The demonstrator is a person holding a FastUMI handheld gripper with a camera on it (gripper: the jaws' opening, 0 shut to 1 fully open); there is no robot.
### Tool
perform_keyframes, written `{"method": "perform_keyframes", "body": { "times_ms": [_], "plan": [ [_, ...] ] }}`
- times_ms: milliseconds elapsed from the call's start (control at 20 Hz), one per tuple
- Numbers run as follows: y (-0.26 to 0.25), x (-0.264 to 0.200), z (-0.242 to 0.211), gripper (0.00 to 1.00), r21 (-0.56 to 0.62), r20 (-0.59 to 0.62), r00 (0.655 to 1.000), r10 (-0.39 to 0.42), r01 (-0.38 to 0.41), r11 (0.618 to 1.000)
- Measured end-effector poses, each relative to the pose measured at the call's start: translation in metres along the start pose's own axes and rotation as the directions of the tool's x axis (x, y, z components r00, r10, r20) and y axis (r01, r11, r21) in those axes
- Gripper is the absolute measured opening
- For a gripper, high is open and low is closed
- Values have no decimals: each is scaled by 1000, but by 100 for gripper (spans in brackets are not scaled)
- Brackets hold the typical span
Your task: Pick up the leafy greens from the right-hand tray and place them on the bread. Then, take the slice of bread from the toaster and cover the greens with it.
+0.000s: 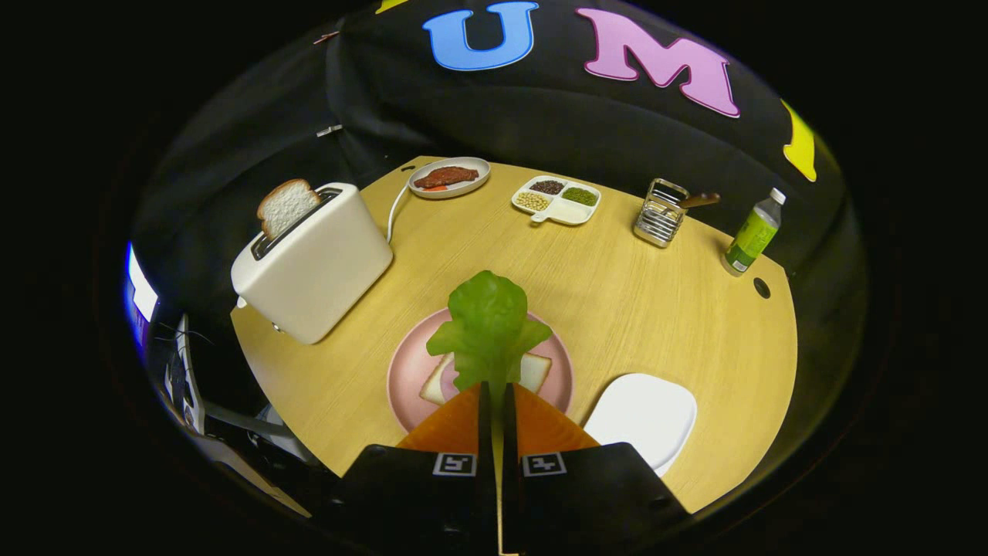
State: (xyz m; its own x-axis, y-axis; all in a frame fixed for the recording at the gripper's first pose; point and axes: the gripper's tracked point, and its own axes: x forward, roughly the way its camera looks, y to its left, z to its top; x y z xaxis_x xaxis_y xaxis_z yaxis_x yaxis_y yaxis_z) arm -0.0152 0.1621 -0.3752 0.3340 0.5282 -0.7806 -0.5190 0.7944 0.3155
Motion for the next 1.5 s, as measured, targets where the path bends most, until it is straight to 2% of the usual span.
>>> {"method": "perform_keyframes", "body": {
  "times_ms": [200,300,450,500,800,1000,1250,1500],
  "plan": [
    [10,13,-2,9,-18,-34,999,2,-2,1000],
    [6,18,-1,21,-22,-35,999,-20,20,1000],
    [-2,21,2,93,-24,-19,998,-58,57,998],
    [-1,21,3,99,-23,-12,998,-65,64,998],
    [-7,8,10,99,-11,28,995,-91,91,996],
    [8,-16,32,98,26,96,993,-71,69,997],
    [63,-59,97,96,23,219,976,7,-12,1000],
    [149,-74,154,96,-22,243,962,123,-121,992]
  ]
}}
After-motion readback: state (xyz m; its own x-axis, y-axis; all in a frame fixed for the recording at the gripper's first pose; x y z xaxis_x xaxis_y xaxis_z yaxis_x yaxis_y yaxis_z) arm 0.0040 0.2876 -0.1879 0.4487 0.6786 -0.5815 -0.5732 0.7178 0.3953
